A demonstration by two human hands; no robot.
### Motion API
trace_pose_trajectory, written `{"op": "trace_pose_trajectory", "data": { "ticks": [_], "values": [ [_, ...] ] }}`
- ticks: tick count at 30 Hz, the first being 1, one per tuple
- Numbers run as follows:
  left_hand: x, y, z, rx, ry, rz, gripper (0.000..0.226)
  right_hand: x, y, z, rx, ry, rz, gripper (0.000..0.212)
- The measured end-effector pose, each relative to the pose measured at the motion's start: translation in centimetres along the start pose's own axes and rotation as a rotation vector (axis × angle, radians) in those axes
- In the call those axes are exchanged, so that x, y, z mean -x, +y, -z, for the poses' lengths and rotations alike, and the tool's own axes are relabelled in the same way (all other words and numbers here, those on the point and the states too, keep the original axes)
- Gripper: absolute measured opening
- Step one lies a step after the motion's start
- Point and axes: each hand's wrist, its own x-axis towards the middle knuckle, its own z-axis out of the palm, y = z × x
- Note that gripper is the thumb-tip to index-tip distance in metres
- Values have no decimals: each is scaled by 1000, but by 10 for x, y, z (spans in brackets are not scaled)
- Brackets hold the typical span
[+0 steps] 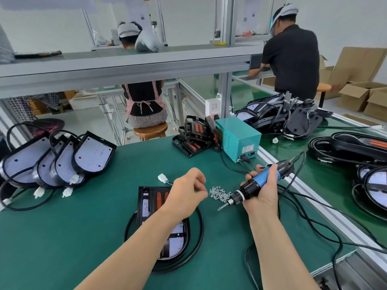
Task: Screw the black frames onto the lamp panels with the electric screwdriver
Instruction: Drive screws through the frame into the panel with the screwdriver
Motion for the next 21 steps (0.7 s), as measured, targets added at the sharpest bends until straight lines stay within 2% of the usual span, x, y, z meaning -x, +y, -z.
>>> {"op": "trace_pose_trajectory", "data": {
  "ticks": [7, 16, 21],
  "values": [
    [45, -6, 9, 333, 37, 44, 21, 30, 1, -34, -27, 18, 44, 31],
    [64, 0, 21, 451, 92, 39, 30, 55, 5, -64, -14, -84, 147, 24],
    [68, 0, 25, 476, 95, 44, 33, 60, 10, -66, 22, -95, 138, 25]
  ]
}}
